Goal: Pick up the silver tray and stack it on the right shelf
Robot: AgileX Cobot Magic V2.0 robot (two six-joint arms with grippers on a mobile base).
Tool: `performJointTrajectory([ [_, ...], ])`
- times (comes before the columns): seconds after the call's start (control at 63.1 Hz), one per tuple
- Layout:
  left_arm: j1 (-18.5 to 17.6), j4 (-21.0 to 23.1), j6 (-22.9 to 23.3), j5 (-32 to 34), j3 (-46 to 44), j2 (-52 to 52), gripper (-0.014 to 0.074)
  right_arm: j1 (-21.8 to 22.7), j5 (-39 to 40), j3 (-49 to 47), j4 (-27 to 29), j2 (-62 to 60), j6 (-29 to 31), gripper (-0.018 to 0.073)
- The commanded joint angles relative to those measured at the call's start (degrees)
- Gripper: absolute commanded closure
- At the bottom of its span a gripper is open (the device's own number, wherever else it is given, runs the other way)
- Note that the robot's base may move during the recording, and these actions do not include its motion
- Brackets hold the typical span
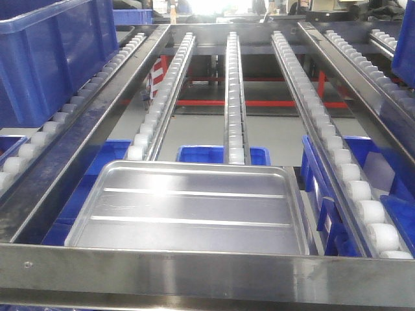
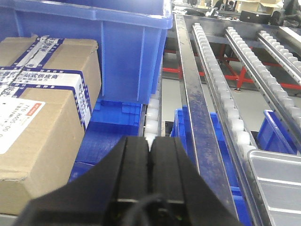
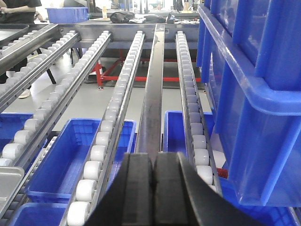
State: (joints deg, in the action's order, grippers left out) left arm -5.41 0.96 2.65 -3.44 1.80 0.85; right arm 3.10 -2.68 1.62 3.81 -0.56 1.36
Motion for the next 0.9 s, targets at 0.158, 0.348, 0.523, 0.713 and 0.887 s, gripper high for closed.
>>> performJointTrajectory([
  [0.158,0.1,0.5,0.0,4.9,1.0,0.8,0.0697,0.3,5.3,-1.0,0.0,-1.2,0.6,0.0503],
  [0.348,0.1,0.5,0.0,4.9,1.0,0.8,0.0697,0.3,5.3,-1.0,0.0,-1.2,0.6,0.0503],
  [0.523,0.1,0.4,0.0,5.6,1.0,0.8,0.0697,0.3,5.3,-1.0,0.0,-1.2,0.6,0.0503],
  [0.713,0.5,2.9,0.3,12.3,0.7,0.5,0.0697,0.3,7.5,-1.0,0.0,-1.2,0.6,0.0503],
  [0.887,0.5,1.8,0.3,9.5,-9.2,-0.3,0.0697,0.3,16.7,-4.4,0.1,-1.2,0.6,0.0503],
])
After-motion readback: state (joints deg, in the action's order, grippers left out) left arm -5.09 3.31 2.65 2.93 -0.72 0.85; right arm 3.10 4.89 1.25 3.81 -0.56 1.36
